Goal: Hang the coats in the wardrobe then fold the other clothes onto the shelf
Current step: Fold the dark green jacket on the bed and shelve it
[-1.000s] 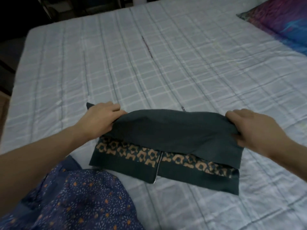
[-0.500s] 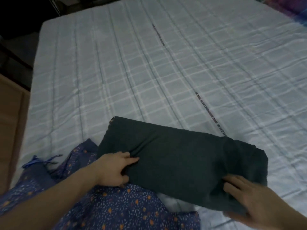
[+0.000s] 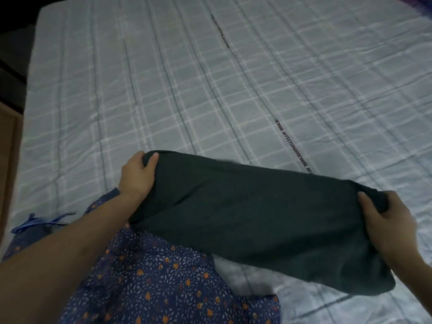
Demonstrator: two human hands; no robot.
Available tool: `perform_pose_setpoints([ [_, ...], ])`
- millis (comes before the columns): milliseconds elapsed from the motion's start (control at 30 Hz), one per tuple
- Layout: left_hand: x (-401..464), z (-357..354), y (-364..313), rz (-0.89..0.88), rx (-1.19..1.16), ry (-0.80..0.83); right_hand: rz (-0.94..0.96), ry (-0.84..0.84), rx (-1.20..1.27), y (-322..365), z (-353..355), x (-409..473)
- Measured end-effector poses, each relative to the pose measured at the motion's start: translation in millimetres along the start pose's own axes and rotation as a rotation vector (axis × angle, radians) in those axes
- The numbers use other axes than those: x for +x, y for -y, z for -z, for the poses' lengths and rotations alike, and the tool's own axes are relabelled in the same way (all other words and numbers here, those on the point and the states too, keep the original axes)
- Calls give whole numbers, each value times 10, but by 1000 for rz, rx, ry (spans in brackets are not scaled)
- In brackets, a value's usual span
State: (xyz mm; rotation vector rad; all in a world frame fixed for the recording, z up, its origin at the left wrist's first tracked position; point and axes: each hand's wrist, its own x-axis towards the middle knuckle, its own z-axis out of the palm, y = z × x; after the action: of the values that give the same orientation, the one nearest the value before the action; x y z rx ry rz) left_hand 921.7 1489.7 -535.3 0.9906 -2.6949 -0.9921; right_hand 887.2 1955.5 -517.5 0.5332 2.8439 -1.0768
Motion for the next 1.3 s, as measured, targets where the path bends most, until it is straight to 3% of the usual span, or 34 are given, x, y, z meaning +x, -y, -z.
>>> perform_pose_setpoints([
  [133, -48, -158, 114, 81, 188, 59, -153, 101, -120, -166, -117, 160],
  [200, -143, -234, -19, 36, 243, -79, -183, -7, -165, -92, -190, 171],
  [300, -473, -287, -398, -362, 221, -215, 244, -214, -211, 176, -283, -33],
  [367, -786, -427, -559, -582, 282, -81, 463, -111, -278, 263, -469, -302],
  [467, -951, -727, -369, -683, 504, 259, 489, 180, -486, 128, -809, -531],
  [567, -766, -902, -162, -688, 582, 400, 472, 256, -568, 21, -985, -475],
  [667, -579, -843, -252, -676, 520, 329, 363, 147, -625, 11, -818, -303],
  [733, -422, -701, -132, -569, 424, 276, 330, 106, -652, -187, -617, -189],
  [900, -286, -689, 82, -462, 382, 343, 406, 199, -622, -478, -458, -62],
  [1067, -275, -482, -13, -484, 483, 137, 413, 170, -547, -458, -477, -75],
  [1200, -221, -421, 367, -366, 437, 409, 418, 161, -547, -463, -483, -95],
  [1300, -75, -431, 153, -277, 484, 470, 398, 180, -605, -435, -498, -75],
])
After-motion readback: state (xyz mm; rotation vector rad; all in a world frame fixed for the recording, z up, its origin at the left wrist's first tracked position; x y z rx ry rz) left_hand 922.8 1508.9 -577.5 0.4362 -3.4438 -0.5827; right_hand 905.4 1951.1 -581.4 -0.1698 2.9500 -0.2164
